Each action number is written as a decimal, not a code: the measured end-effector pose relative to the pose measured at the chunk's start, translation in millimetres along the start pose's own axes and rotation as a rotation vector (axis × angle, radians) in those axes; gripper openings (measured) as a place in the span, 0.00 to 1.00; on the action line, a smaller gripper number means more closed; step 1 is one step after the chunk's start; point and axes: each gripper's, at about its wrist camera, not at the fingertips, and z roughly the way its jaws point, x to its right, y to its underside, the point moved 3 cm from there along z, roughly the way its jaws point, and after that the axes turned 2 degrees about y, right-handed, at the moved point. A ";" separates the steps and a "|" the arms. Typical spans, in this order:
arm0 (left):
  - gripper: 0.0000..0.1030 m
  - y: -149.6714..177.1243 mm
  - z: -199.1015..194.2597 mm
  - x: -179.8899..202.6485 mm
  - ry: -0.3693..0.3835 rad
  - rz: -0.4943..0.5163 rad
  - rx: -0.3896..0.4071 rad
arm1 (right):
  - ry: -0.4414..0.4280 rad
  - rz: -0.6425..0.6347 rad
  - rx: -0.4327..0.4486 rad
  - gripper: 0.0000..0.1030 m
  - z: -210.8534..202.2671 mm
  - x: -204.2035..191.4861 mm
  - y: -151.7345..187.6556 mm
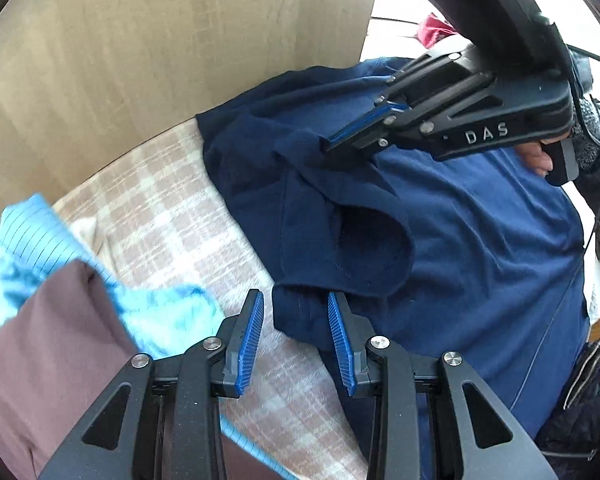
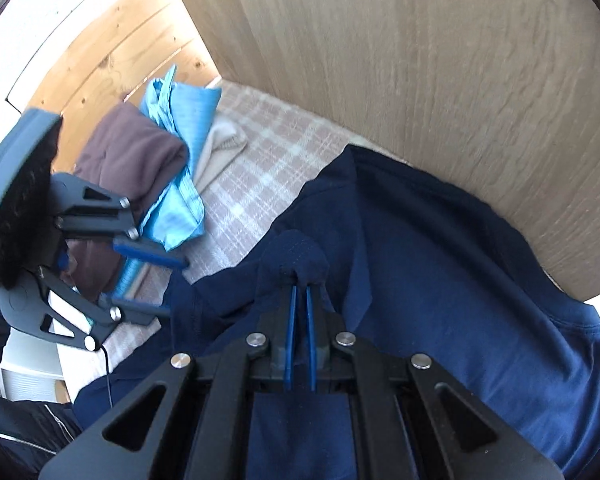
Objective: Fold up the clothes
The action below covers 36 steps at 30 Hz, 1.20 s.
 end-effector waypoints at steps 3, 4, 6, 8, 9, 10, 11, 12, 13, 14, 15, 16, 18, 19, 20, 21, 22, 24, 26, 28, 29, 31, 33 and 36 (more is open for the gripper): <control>0.04 0.6 -0.4 7.0 0.003 0.035 -0.008 | -0.016 0.023 0.027 0.05 -12.2 4.2 -6.0; 0.04 1.0 -3.3 10.9 0.005 0.048 -0.003 | -0.019 0.030 0.040 0.05 -15.0 4.6 -8.4; 0.03 1.9 -14.1 18.0 -0.015 0.079 0.010 | -0.022 0.041 0.071 0.05 -18.2 4.0 -15.9; 0.03 4.6 -32.1 22.4 -0.036 0.100 0.034 | -0.037 0.045 0.103 0.05 -29.9 0.9 -24.4; 0.03 6.4 -42.4 22.8 -0.043 0.103 0.049 | -0.044 0.041 0.115 0.05 -34.4 -2.2 -29.4; 0.03 8.2 -52.7 23.1 -0.050 0.105 0.065 | -0.046 0.035 0.127 0.05 -38.4 -5.6 -34.4; 0.03 10.4 -61.6 22.0 -0.067 0.103 0.076 | -0.031 0.021 0.138 0.05 -40.2 -10.3 -39.2; 0.03 12.9 -69.7 20.0 -0.089 0.099 0.083 | -0.016 0.007 0.150 0.05 -42.1 -15.2 -44.1; 0.03 15.4 -77.8 18.0 -0.112 0.095 0.091 | -0.008 -0.002 0.159 0.05 -44.2 -20.2 -48.6; 0.03 18.7 -84.4 15.5 -0.128 0.088 0.097 | -0.007 -0.007 0.159 0.05 -45.8 -24.7 -52.6; 0.03 22.5 -90.1 12.6 -0.142 0.079 0.102 | -0.003 -0.011 0.156 0.05 -46.5 -29.1 -56.0; 0.03 26.3 -92.3 11.1 -0.140 0.071 0.102 | 0.011 -0.012 0.138 0.06 -43.7 -33.4 -57.2; 0.03 33.6 -90.3 9.8 -0.123 0.058 0.089 | 0.020 -0.014 0.087 0.09 -35.9 -43.4 -56.1; 0.03 36.9 -86.3 9.6 -0.118 0.056 0.076 | 0.011 -0.010 0.062 0.17 -31.5 -49.1 -54.7; 0.03 39.9 -81.1 10.9 -0.103 0.051 0.071 | 0.004 -0.010 0.041 0.21 -27.0 -55.1 -53.6; 0.03 42.7 -75.2 12.9 -0.084 0.043 0.070 | 0.008 -0.028 0.029 0.22 -21.1 -62.4 -53.3; 0.03 45.6 -69.4 14.9 -0.065 0.036 0.068 | 0.014 -0.054 0.012 0.25 -13.6 -70.2 -52.3; 0.03 49.6 -59.6 20.6 -0.018 0.018 0.085 | 0.018 -0.094 -0.027 0.27 1.2 -83.1 -47.9; 0.03 55.3 -53.2 27.0 0.036 0.002 0.103 | 0.027 -0.116 -0.070 0.27 15.6 -90.6 -39.6; 0.03 59.0 -43.4 33.3 0.055 -0.005 0.109 | 0.058 -0.138 -0.103 0.28 28.7 -93.7 -28.2; 0.03 60.3 -39.0 35.7 0.061 -0.006 0.111 | 0.076 -0.149 -0.117 0.28 35.7 -94.6 -22.5; 0.03 61.7 -33.3 36.9 0.075 -0.013 0.110 | 0.110 -0.171 -0.142 0.28 46.5 -95.6 -13.5; 0.03 62.7 -30.8 36.4 0.076 -0.013 0.105 | 0.127 -0.190 -0.151 0.28 51.9 -96.5 -8.6; 0.03 65.3 -32.1 34.9 0.067 -0.011 0.098 | 0.200 -0.215 -0.166 0.27 57.2 -88.3 -6.8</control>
